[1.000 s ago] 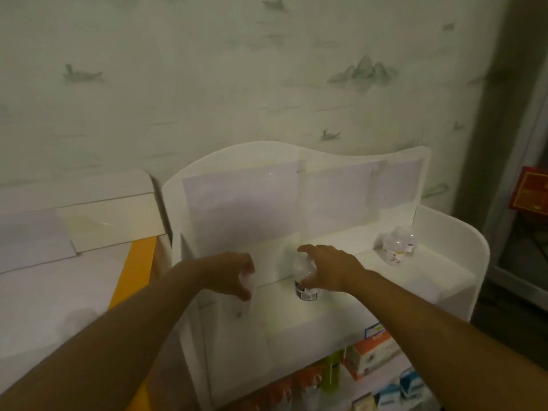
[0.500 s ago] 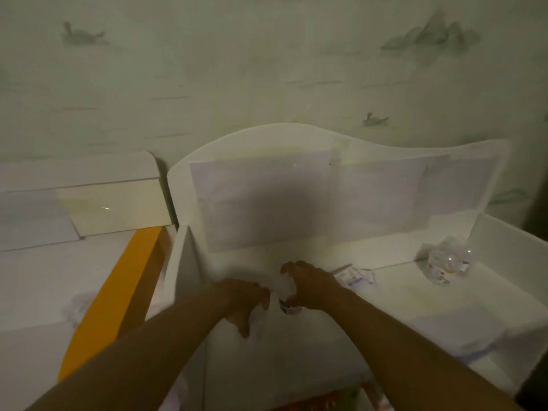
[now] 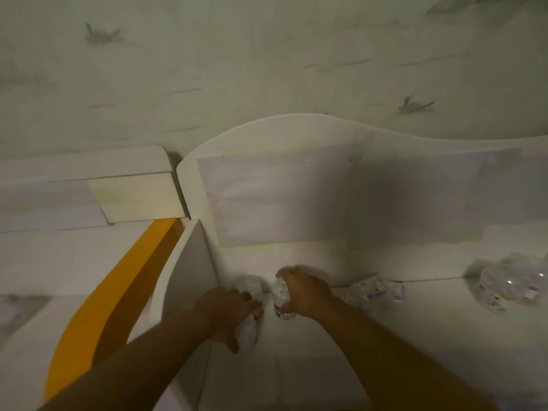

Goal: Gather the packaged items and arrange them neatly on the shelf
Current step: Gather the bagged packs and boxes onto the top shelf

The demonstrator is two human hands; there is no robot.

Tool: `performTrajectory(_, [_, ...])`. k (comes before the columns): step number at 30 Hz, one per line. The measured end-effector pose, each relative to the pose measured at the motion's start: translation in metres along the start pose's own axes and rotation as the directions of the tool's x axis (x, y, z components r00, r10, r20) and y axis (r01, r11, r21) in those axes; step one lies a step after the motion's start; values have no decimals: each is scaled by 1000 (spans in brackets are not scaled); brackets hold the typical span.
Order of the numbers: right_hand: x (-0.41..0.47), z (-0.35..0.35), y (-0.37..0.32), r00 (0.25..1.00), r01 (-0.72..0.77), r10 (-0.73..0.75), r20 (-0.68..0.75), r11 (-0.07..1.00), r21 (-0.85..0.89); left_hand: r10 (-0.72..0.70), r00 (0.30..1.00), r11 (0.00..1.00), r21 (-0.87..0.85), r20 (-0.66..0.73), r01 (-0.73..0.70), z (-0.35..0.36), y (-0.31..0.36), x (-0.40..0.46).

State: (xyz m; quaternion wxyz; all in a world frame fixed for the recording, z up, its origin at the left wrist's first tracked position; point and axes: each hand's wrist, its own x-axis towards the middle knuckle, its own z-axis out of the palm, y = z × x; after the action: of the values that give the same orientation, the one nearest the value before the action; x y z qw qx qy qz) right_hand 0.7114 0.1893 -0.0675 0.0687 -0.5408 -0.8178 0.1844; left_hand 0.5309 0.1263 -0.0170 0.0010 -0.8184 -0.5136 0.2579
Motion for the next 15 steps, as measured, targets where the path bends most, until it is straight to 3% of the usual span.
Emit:
performTrajectory(7, [-7, -52, -8, 998, 61, -65, -27, 990, -125, -75, 968, 986, -163, -239, 36, -36, -15, -30])
performTrajectory(12, [-4, -121, -42, 983, 154, -170, -73, 969, -193, -200, 897, 978, -131, -393, 161, -73, -64, -82])
performTrajectory(15, [-10, -152, -70, 964, 210, -238, -119, 955, -210, -300, 861, 950, -214, -411, 229, -80, -89, -119])
